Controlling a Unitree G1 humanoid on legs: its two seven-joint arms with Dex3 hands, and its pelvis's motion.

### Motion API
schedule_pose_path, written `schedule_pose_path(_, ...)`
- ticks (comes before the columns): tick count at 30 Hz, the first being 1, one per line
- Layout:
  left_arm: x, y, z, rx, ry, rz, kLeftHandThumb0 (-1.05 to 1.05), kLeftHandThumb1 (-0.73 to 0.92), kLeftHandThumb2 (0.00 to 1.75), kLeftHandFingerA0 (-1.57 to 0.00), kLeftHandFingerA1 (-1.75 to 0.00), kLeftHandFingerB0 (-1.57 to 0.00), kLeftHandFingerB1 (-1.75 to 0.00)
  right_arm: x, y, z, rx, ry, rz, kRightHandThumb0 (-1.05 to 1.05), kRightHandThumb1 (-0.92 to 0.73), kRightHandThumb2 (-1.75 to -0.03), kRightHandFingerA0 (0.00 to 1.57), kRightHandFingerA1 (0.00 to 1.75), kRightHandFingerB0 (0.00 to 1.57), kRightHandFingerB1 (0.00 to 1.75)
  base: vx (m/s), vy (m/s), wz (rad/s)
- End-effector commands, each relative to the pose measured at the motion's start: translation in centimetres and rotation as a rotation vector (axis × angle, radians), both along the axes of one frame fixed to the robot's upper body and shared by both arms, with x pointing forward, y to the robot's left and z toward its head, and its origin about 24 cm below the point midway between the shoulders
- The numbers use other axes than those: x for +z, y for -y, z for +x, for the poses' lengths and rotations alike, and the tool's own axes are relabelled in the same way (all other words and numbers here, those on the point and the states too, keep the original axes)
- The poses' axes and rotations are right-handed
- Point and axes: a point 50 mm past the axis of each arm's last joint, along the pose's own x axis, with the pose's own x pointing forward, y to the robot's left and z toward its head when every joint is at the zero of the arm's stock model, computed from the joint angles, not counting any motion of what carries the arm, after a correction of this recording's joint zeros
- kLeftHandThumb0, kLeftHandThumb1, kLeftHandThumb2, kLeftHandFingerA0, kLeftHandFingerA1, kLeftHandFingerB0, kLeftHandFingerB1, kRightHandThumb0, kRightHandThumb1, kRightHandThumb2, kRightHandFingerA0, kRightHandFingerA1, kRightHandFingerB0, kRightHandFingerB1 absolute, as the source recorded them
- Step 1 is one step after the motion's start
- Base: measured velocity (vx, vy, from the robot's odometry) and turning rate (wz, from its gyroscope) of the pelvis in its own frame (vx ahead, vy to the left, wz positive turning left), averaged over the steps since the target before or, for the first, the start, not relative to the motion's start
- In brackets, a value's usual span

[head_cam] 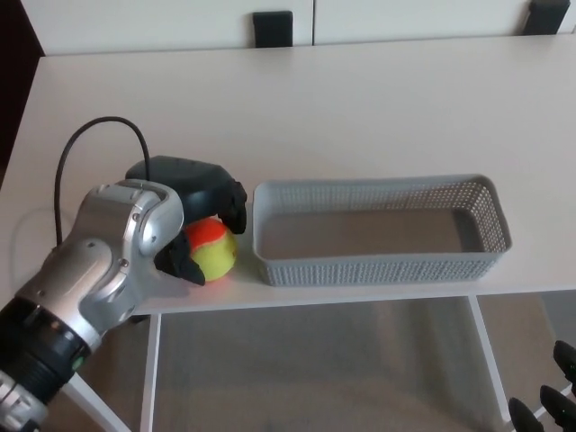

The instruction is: The robot walk towards a table in front and uses its left hand to pickup a tennis ball on the left side and put it in a container on the right hand side

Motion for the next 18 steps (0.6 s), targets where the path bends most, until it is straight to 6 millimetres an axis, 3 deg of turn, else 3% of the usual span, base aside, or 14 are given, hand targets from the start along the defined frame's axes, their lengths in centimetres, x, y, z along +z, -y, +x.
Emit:
schedule_pose_path(1, -0.8, -0.8, -0.3, 0.015, -0.033, 0.015, -0.11, 0.55, 0.56, -0.83, -0.99, -0.74, -0.54, 0.0, 0.5, 0.1, -0.014, -0.018, -0.005, -0.26, -0.66, -0.61, 0.00, 0.45, 0.00, 0.35, 0.00, 0.000, 0.00)
schedule_pose_path(3, -0.6, -0.8, -0.5, 0.010, -0.013, 0.001, -0.14, 0.57, 0.57, -0.82, -1.07, -0.74, -0.54, 0.1, 0.5, 0.0, -0.015, -0.018, -0.012, -0.26, -0.65, -0.64, 0.03, 0.41, 0.05, 0.29, 0.00, 0.000, 0.00)
schedule_pose_path(4, -0.4, -0.7, -0.5, 0.003, 0.008, -0.014, -0.13, 0.61, 0.59, -0.70, -1.41, -0.70, -0.75, 0.1, 0.5, 0.0, -0.017, -0.018, -0.016, -0.26, -0.67, -0.60, 0.01, 0.45, 0.00, 0.37, 0.00, 0.000, 0.00)
schedule_pose_path(5, -0.1, -0.7, -0.6, -0.003, 0.028, -0.032, -0.13, 0.61, 0.59, -0.70, -1.41, -0.70, -0.75, 0.2, 0.6, 0.1, -0.019, -0.019, -0.017, -0.26, -0.67, -0.60, 0.01, 0.45, 0.00, 0.37, 0.00, 0.000, 0.00)
schedule_pose_path(6, 0.4, -0.7, -0.5, -0.009, 0.052, -0.038, -0.17, 0.69, 0.53, -0.53, -1.63, -0.60, -0.95, 0.2, 0.6, 0.2, -0.017, -0.015, -0.017, -0.31, -0.59, -0.75, 0.02, 0.43, 0.01, 0.33, 0.00, 0.000, 0.00)
schedule_pose_path(8, 1.7, -0.7, -0.4, -0.025, 0.111, -0.058, -0.16, 0.71, 0.52, -0.52, -1.65, -0.57, -1.04, 0.3, 0.6, 0.5, -0.013, -0.006, -0.021, -0.32, -0.58, -0.75, 0.02, 0.44, 0.01, 0.33, 0.00, 0.000, 0.00)
schedule_pose_path(9, 2.8, -0.7, -0.4, -0.022, 0.160, -0.099, -0.14, 0.76, 0.52, -0.55, -1.70, -0.53, -1.23, 0.4, 0.6, 0.7, -0.018, -0.009, -0.025, -0.32, -0.59, -0.74, 0.02, 0.45, 0.02, 0.34, 0.00, 0.000, 0.00)
schedule_pose_path(11, 3.4, -0.7, -0.4, -0.021, 0.191, -0.122, -0.16, 0.76, 0.56, -0.56, -1.71, -0.54, -1.24, 0.4, 0.5, 0.7, -0.019, -0.009, -0.024, -0.32, -0.59, -0.75, 0.01, 0.44, 0.02, 0.33, 0.00, 0.000, 0.00)
schedule_pose_path(12, 4.0, -0.7, -0.4, -0.020, 0.216, -0.147, -0.09, 0.82, 0.57, -0.68, -1.73, -0.51, -1.39, 0.4, 0.5, 0.8, -0.018, -0.008, -0.023, -0.26, -0.66, -0.63, 0.02, 0.43, 0.04, 0.31, 0.00, 0.000, 0.00)
schedule_pose_path(13, 4.4, -0.7, -0.5, -0.019, 0.223, -0.166, -0.09, 0.82, 0.57, -0.68, -1.73, -0.51, -1.39, 0.4, 0.6, 0.8, -0.017, -0.009, -0.027, -0.26, -0.66, -0.63, 0.02, 0.43, 0.04, 0.31, 0.00, 0.000, 0.00)
schedule_pose_path(14, 5.0, -0.7, -0.6, -0.022, 0.243, -0.189, -0.07, 0.79, 0.55, -0.68, -1.74, -0.48, -1.48, 0.4, 0.6, 0.8, -0.017, -0.011, -0.028, -0.34, -0.58, -0.76, 0.02, 0.43, 0.01, 0.35, 0.00, 0.000, 0.00)
schedule_pose_path(16, 6.1, -0.8, -1.1, -0.027, 0.287, -0.226, -0.13, 0.79, 0.57, -0.59, -1.75, -0.48, -1.49, 0.4, 0.6, 0.7, -0.014, -0.018, -0.031, -0.34, -0.58, -0.77, 0.01, 0.41, 0.01, 0.35, 0.00, 0.000, 0.00)
schedule_pose_path(17, 6.6, -0.8, -1.2, -0.027, 0.306, -0.235, -0.08, 0.84, 0.55, -0.70, -1.75, -0.55, -1.50, 0.4, 0.6, 0.7, -0.012, -0.019, -0.034, -0.32, -0.66, -0.62, 0.00, 0.43, 0.01, 0.36, 0.00, 0.000, 0.00)
schedule_pose_path(18, 6.8, -0.8, -1.3, -0.028, 0.315, -0.238, -0.08, 0.84, 0.55, -0.70, -1.75, -0.55, -1.50, 0.5, 0.6, 0.7, -0.012, -0.019, -0.035, -0.32, -0.66, -0.62, 0.00, 0.43, 0.01, 0.36, 0.00, 0.000, 0.00)
